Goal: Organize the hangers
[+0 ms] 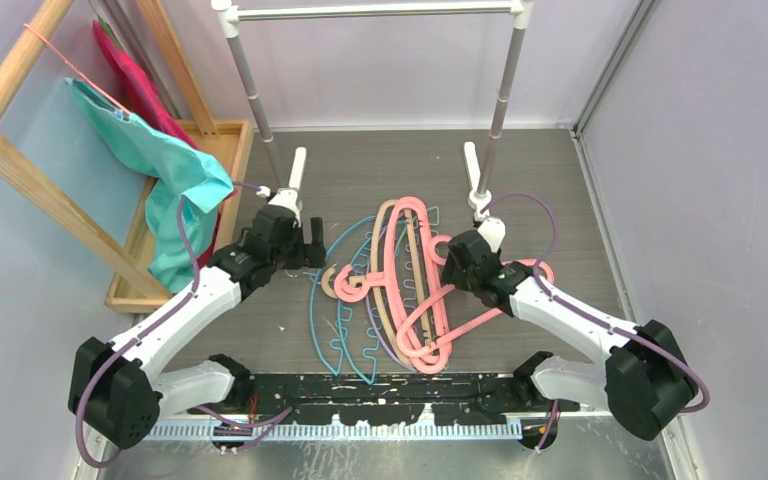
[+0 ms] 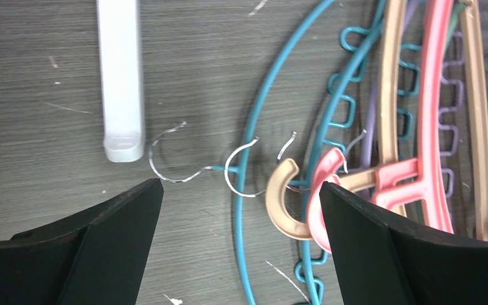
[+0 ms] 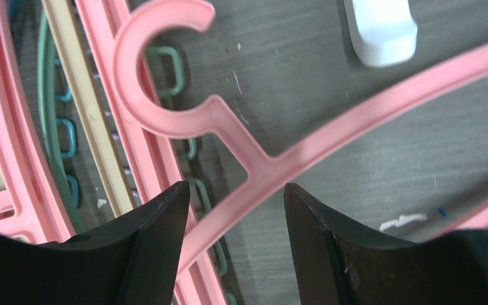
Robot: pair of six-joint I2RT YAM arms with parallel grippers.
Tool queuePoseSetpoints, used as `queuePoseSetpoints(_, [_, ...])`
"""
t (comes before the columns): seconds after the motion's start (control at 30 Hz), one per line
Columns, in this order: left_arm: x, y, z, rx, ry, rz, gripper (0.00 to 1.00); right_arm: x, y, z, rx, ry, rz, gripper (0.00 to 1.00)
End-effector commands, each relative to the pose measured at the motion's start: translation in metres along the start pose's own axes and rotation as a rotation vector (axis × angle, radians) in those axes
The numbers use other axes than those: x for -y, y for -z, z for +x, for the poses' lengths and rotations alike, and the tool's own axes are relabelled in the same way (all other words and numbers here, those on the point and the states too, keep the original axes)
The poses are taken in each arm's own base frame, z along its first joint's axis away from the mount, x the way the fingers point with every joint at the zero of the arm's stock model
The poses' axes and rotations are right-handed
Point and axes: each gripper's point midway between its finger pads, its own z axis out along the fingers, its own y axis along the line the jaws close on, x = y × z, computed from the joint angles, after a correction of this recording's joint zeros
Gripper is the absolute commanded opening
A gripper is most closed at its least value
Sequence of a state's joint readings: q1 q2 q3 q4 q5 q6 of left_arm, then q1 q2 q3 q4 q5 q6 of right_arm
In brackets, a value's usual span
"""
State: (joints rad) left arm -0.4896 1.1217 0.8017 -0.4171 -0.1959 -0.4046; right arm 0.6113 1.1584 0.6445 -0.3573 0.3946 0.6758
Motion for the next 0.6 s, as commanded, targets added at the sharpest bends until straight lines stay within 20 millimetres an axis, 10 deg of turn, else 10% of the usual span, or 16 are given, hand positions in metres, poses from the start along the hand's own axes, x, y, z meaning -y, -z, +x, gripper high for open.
queuePoseSetpoints(0.0, [0.021,0.005,-0.004,0.036,-0.044,0.052,0.98,0.003,0.009,0.004,0.019,-0.154,0.017,0.63])
queuePoseSetpoints(0.57, [0.064,0.011,0.011,0.003,-0.168,0.118,0.98,0.017,-0.003,0.013,0.061,-0.328,0.094,0.63])
